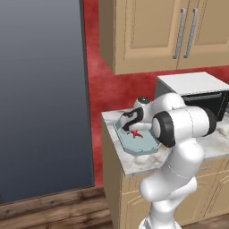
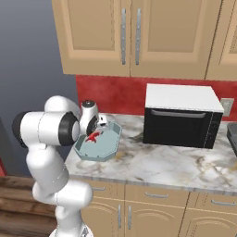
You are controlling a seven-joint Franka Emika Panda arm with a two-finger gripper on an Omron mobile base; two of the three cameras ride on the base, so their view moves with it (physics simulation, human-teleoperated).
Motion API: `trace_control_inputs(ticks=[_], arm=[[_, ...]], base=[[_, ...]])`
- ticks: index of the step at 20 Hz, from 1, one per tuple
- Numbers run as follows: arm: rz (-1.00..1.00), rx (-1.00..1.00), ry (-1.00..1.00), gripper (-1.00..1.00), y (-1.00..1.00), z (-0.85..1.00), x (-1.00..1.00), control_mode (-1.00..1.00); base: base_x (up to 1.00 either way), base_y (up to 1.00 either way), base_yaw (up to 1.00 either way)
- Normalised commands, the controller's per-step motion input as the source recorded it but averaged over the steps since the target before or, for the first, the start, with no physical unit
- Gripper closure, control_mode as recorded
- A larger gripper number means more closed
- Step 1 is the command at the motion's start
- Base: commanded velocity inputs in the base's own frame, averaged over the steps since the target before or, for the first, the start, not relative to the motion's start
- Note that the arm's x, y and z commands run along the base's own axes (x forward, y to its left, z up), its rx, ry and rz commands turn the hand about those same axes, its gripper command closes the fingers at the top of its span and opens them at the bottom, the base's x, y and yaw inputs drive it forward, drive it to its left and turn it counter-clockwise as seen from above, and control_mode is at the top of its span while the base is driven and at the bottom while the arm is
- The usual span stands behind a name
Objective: Place one onion and one fish in each tupperware on the nearby counter, to pack two identical lunches.
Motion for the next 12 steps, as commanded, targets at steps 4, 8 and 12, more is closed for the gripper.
trace_control_inputs(ticks=[4, 8, 12], arm=[[-0.04, 0.0, -0.02, -1.0, 0.0, 0.13, -0.05, -1.0], [-0.05, 0.0, -0.04, -1.0, -0.04, 0.12, -0.21, -1.0], [-0.04, 0.0, -0.11, -1.0, -0.2, 0.64, -0.98, -1.0]], base=[[0.0, 0.0, 0.0], [0.0, 0.0, 0.0], [0.0, 0.0, 0.0]])
